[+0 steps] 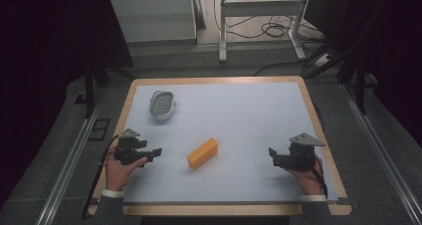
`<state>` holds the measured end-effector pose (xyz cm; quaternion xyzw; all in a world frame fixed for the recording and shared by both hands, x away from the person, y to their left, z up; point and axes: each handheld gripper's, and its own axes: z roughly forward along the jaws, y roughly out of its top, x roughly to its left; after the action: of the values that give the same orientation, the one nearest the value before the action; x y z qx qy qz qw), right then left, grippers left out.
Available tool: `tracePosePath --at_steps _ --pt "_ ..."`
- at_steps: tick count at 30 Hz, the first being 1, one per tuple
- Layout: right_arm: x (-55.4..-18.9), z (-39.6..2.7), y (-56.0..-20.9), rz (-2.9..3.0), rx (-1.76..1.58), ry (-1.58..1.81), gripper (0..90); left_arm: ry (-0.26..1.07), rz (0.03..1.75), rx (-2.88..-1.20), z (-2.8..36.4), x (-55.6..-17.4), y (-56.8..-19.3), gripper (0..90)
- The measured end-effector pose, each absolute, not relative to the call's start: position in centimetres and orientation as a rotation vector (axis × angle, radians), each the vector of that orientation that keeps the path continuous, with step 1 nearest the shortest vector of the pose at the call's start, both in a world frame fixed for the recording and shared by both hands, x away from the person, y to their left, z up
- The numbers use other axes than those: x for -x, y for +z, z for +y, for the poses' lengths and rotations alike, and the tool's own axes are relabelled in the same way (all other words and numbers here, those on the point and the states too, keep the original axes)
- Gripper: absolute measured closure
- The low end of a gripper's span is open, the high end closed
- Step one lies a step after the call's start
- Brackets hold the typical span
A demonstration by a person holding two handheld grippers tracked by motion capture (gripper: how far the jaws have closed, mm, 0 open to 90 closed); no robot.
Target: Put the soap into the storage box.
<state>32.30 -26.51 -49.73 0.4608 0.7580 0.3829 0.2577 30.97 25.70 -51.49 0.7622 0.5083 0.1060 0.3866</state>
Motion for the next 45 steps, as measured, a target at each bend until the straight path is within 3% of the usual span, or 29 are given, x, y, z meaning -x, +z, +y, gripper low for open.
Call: tracePosePath --at_steps 27,45 --pt "-31.8 -27.1 -50.2 2.041 -1.264 1.001 7.0 0.323 1.296 -1.901 26.0 -30.7 -50.8 26.3" --pt "-31.7 -27.4 -49.9 2.037 -1.291 1.022 7.7 0.365 1.267 -1.929 25.9 -31.1 -47.3 25.9"
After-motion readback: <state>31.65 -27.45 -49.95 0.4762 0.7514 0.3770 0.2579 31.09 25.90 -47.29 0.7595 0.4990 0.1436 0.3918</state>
